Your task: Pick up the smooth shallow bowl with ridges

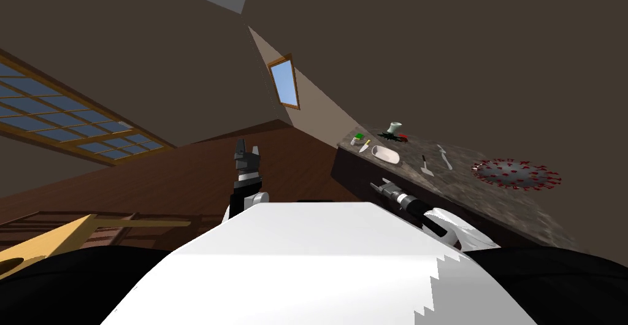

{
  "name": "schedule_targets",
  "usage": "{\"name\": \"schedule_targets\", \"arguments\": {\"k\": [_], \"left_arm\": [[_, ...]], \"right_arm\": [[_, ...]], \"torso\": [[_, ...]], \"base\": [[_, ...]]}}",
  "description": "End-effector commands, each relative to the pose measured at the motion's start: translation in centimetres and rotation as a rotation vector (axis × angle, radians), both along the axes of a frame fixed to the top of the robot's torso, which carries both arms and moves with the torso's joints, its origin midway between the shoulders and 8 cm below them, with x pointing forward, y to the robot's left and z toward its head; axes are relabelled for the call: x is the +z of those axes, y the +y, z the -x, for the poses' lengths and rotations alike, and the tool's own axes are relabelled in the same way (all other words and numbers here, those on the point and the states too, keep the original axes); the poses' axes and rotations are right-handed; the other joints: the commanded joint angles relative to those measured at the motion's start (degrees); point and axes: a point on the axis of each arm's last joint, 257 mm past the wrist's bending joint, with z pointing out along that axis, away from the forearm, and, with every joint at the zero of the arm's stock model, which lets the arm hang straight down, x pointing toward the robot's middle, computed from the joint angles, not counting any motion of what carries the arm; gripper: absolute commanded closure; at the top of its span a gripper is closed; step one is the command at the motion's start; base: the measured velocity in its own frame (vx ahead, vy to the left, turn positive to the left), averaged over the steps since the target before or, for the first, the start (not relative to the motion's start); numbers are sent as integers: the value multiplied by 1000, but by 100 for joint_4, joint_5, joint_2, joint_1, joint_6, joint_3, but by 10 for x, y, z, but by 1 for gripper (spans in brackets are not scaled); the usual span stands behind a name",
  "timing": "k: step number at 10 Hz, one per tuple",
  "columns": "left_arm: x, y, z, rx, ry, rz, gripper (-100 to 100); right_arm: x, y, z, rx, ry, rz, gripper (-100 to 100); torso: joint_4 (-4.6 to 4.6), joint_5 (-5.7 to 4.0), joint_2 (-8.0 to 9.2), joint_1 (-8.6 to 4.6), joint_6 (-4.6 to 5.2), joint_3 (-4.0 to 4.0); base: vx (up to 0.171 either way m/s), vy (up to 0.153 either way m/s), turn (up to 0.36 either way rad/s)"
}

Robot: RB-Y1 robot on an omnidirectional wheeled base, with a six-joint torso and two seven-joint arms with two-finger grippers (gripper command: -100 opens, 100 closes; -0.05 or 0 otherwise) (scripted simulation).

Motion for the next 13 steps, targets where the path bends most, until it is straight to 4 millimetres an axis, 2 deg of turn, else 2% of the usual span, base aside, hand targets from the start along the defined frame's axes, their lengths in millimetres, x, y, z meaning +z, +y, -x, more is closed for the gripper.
{"name": "schedule_targets", "arguments": {"k": [1, 3, 4, 7, 8, 11, 13], "left_arm": [[0, 0, 0, 0, 0, 0, 0], [0, 0, 0, 0, 0, 0, 0], [0, 0, 0, 0, 0, 0, 0], [0, 0, 0, 0, 0, 0, 0], [0, 0, 0, 0, 0, 0, 0], [0, 0, 0, 0, 0, 0, 0], [0, 0, 0, 0, 0, 0, 0]], "right_arm": [[-1, -27, 1, 14, 33, 96, -100], [1, -66, 3, 34, 79, 239, -100], [3, -69, 3, 36, 82, 249, -100], [18, -126, 4, 62, 143, 450, -100], [20, -127, 3, 64, 143, 455, -100], [41, -173, 4, 86, 191, 619, -100], [53, -194, 4, 97, 216, 698, -100]], "torso": [[0, 0, 0, 0, 0, 0], [-1, 1, -8, 3, -1, -4], [-4, 1, -18, 5, 0, -10], [-2, 0, -8, -1, -1, -5], [-3, 0, -13, -1, 1, -7], [0, -2, -1, -3, 0, -1], [-2, -1, -8, 0, 1, -5]], "base": [[66, 45, 39], [114, 61, 55], [113, 41, 17], [94, 41, 47], [79, 35, 8], [83, 35, 35], [90, 33, 31]]}}
